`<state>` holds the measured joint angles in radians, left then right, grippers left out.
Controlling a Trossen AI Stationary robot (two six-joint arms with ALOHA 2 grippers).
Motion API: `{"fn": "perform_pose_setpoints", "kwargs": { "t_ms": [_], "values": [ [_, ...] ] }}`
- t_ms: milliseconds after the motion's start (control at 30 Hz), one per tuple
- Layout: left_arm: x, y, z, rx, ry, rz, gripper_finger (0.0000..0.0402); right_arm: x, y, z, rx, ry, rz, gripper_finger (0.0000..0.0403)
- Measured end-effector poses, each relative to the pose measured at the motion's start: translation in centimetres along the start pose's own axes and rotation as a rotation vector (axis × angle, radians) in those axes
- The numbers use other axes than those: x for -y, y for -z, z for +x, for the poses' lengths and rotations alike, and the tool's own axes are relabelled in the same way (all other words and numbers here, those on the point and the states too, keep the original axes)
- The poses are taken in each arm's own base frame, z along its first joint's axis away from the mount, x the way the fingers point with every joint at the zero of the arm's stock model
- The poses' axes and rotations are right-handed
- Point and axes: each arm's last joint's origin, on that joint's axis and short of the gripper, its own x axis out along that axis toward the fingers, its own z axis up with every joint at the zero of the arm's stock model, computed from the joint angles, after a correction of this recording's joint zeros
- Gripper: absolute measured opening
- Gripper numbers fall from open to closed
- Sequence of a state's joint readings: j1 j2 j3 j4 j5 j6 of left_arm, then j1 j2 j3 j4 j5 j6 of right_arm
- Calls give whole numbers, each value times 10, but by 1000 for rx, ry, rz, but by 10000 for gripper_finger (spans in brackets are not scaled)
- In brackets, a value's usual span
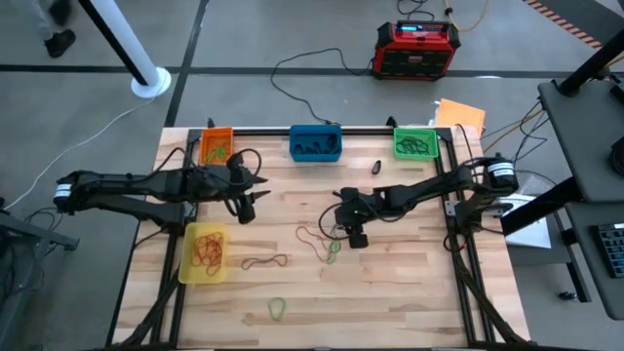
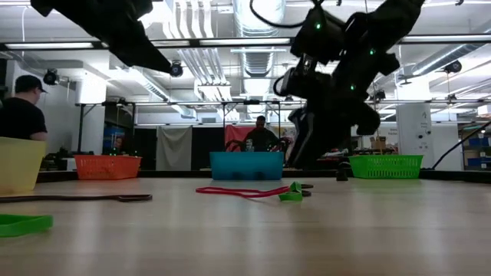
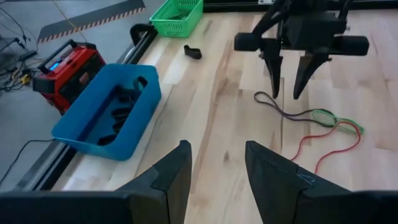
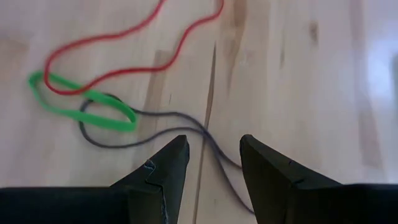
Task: Sort rubber bands into baskets
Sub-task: Put the right violet rubber band into the green bin
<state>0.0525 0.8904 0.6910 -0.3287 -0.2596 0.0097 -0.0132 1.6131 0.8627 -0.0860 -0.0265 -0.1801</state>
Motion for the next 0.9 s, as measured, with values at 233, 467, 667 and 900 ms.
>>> {"fn": "perform_pose_setpoints", "kwargs": {
  "t_ms": [233, 467, 667, 900],
  "values": [
    [2, 1, 9, -22, 0, 6, 135, -1, 9, 18, -53, -18, -49, 141],
    [6, 3, 24, -56, 1, 15, 135, 6, 16, 28, -79, -10, -53, 144],
    [9, 6, 35, -87, 1, 23, 135, 12, 27, 41, -132, -19, -32, 184],
    [11, 7, 40, -93, 1, 25, 135, 11, 32, 50, -139, -65, -101, 181]
  ]
}}
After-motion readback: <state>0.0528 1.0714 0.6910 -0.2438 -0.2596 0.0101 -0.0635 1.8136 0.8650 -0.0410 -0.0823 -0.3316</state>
